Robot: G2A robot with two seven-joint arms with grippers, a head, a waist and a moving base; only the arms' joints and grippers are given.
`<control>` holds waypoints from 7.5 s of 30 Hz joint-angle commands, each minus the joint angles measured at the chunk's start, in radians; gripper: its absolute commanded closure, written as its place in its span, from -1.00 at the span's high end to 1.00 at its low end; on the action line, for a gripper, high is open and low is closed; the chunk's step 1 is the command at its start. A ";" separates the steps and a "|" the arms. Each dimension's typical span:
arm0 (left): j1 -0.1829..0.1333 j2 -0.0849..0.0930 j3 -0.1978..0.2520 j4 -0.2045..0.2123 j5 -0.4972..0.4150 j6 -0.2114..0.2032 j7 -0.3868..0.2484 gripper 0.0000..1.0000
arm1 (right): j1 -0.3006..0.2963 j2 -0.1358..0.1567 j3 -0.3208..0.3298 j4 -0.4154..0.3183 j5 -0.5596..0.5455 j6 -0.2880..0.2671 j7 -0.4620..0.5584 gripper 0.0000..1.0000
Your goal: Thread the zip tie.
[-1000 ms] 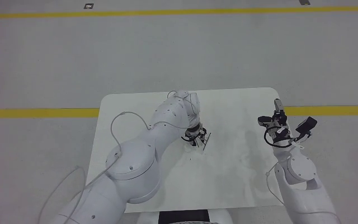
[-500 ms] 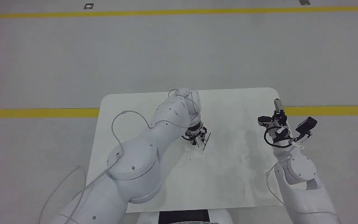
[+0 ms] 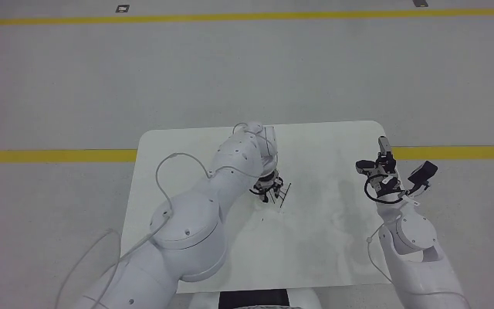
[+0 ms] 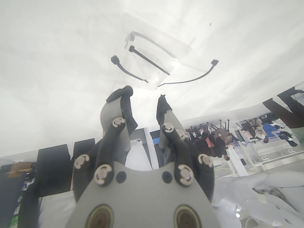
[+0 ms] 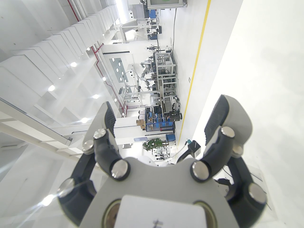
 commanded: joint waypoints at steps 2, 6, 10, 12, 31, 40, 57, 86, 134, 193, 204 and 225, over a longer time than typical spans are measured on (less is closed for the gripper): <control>0.000 -0.004 0.000 0.002 0.005 0.000 -0.001 -0.56 | 0.000 0.000 0.000 0.000 0.000 0.000 0.000 1.00; 0.000 -0.009 0.000 0.010 0.010 0.000 0.001 -0.54 | 0.000 0.000 0.000 0.000 0.000 0.000 0.000 1.00; 0.000 -0.012 0.000 0.014 0.021 0.000 0.004 -0.54 | 0.000 0.000 0.000 0.000 0.000 0.000 0.000 1.00; 0.001 -0.013 0.000 0.014 0.026 0.000 0.004 -0.54 | 0.000 0.000 0.000 0.000 0.000 0.000 0.000 1.00; 0.003 -0.010 -0.001 0.014 0.035 0.000 0.040 -0.62 | 0.000 0.000 0.000 0.000 0.000 0.000 0.000 1.00; 0.007 -0.017 0.000 0.014 0.045 0.000 0.091 -0.62 | 0.000 0.000 0.000 0.000 0.000 0.000 0.000 1.00; 0.012 -0.023 -0.003 0.014 0.078 0.000 0.132 -0.92 | 0.000 0.000 0.000 0.000 0.000 0.000 0.000 1.00; 0.010 -0.027 -0.037 0.014 0.101 0.000 0.160 -0.70 | 0.000 0.000 0.000 0.000 0.000 0.000 0.000 1.00; 0.004 -0.029 -0.097 0.014 0.183 0.000 0.150 -0.50 | 0.000 0.000 0.000 0.000 0.000 0.000 0.000 1.00; 0.055 -0.035 -0.064 -0.004 0.221 0.000 0.256 -0.68 | 0.000 0.000 0.000 0.000 0.000 0.000 0.000 1.00; 0.065 -0.035 -0.058 -0.010 0.215 0.000 0.274 -0.56 | 0.000 0.000 0.000 0.000 0.000 0.000 0.000 1.00; 0.069 -0.035 -0.056 -0.007 0.205 0.000 0.288 -1.00 | 0.000 0.000 0.000 0.000 0.000 0.000 0.000 1.00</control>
